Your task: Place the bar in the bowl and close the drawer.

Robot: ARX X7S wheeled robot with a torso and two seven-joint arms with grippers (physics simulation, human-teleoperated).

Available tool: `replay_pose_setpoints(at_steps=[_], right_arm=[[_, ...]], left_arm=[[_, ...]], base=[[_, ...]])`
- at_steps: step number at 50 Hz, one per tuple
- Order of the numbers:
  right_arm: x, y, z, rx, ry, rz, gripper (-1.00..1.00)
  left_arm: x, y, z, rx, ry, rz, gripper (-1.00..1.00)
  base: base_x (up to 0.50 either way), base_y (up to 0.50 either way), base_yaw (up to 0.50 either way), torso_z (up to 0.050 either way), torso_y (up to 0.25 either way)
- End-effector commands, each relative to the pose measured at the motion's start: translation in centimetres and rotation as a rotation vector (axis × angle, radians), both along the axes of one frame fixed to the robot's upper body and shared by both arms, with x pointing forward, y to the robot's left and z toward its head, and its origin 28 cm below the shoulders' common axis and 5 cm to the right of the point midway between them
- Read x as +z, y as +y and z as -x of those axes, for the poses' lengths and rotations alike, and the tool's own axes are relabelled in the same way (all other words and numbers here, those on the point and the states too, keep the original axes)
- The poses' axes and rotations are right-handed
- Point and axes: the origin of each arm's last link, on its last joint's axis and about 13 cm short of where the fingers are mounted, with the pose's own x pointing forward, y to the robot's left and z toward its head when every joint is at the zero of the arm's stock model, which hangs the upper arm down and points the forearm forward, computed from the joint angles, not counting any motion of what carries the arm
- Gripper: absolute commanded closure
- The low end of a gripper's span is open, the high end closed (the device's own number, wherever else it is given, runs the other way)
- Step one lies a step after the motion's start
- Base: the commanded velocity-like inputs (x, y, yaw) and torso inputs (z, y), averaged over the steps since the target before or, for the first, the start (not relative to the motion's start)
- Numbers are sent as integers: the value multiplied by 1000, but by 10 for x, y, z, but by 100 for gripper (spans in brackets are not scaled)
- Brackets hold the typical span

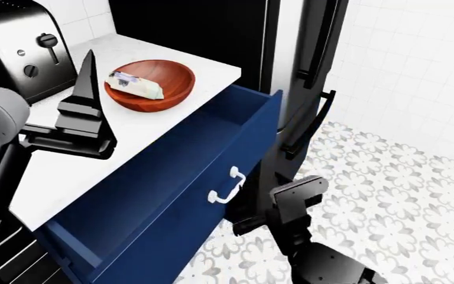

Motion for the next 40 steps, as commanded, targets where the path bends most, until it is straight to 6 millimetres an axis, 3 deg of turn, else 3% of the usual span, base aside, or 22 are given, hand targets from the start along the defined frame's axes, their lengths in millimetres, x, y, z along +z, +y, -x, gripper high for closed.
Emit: replay_pose_setpoints(at_steps=[1,10,18,26,31,40], right_arm=[[40,-35,42,-229,-116,-23,-100],[70,-55,69,-373,-209,-13,-100],[80,-65,88,-488,-228,19,-100],[97,-71,105,-551,-282,27,-100],[100,-71,110,-557,-298,30,-100],[101,-72,117,-548,-318,28,-100]], left_arm=[[4,-14,-13,-62,-4,-3,-100],[12,-44,-39,-194,-23,-5,-100],[11,-74,-63,-304,-13,40,-100],[9,-111,-69,-429,3,75,-100],[7,-131,-72,-484,20,75,-100],[-4,-159,-98,-500,65,87,-100]], base=[[0,0,0,0,0],[0,0,0,0,0],[0,0,0,0,0],[0,0,0,0,0],[0,0,0,0,0],[0,0,0,0,0]])
